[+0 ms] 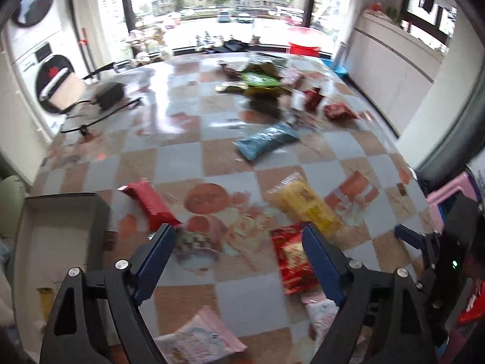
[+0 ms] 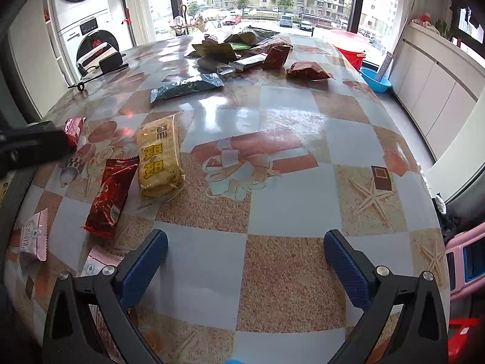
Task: Organize snacks
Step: 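Grasp long red bar with left tool and lift it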
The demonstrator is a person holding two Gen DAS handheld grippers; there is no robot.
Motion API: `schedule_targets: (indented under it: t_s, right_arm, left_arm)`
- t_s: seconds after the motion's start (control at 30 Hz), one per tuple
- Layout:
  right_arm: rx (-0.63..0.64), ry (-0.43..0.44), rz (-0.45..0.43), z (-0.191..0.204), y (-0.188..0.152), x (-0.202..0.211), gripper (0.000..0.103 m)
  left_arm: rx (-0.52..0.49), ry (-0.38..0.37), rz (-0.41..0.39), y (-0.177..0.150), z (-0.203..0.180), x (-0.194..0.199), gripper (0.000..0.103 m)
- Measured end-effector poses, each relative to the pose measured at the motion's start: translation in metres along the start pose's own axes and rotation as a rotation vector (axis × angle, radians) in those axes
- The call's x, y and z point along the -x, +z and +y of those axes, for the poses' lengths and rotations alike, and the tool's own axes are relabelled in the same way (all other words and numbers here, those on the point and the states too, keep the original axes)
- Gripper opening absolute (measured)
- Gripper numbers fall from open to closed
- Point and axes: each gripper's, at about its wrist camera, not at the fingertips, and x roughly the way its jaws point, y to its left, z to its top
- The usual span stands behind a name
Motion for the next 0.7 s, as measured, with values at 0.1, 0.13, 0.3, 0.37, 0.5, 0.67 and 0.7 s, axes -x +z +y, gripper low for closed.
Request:
schedule_targets:
  t_s: [0.1, 0.13, 0.3, 0.37, 0.5, 0.67, 0.7]
  right_arm:
    - [0.001, 0.000, 0.000, -0.001, 0.000, 0.000, 0.103]
    - [0.002, -0.001, 0.000, 0.000, 0.000, 0.000, 0.103]
    - [0.002, -0.001, 0.000, 0.000, 0.000, 0.000, 0.103]
    - [0.002, -0.001, 0.000, 0.000, 0.000, 0.000, 0.103]
    - [0.000, -0.001, 0.000, 0.000, 0.000, 0.000, 0.103]
    - [0.000, -0.002, 0.001, 0.000, 0.000, 0.000, 0.103]
    - [0.000, -0.001, 0.000, 0.000, 0.000, 0.000, 0.103]
  left_arm:
    - [0.195, 0.036, 0.087, 0.016, 0.047, -0.027, 0.088]
    - [0.264, 0.041, 0.117, 0.019, 0.059, -0.040, 0.088]
    - [0.371, 0.109, 0.237, 0.023, 0.076, -0.093, 0.088]
    - [0.382, 0.158, 0.259, 0.020, 0.077, -0.104, 0.087]
    - [0.322, 0.155, 0.214, 0.018, 0.070, -0.098, 0.035]
    - [0.327, -0.022, 0.201, 0.007, 0.074, -0.083, 0.027]
    - [0.323, -0.038, 0.188, 0.007, 0.072, -0.074, 0.027]
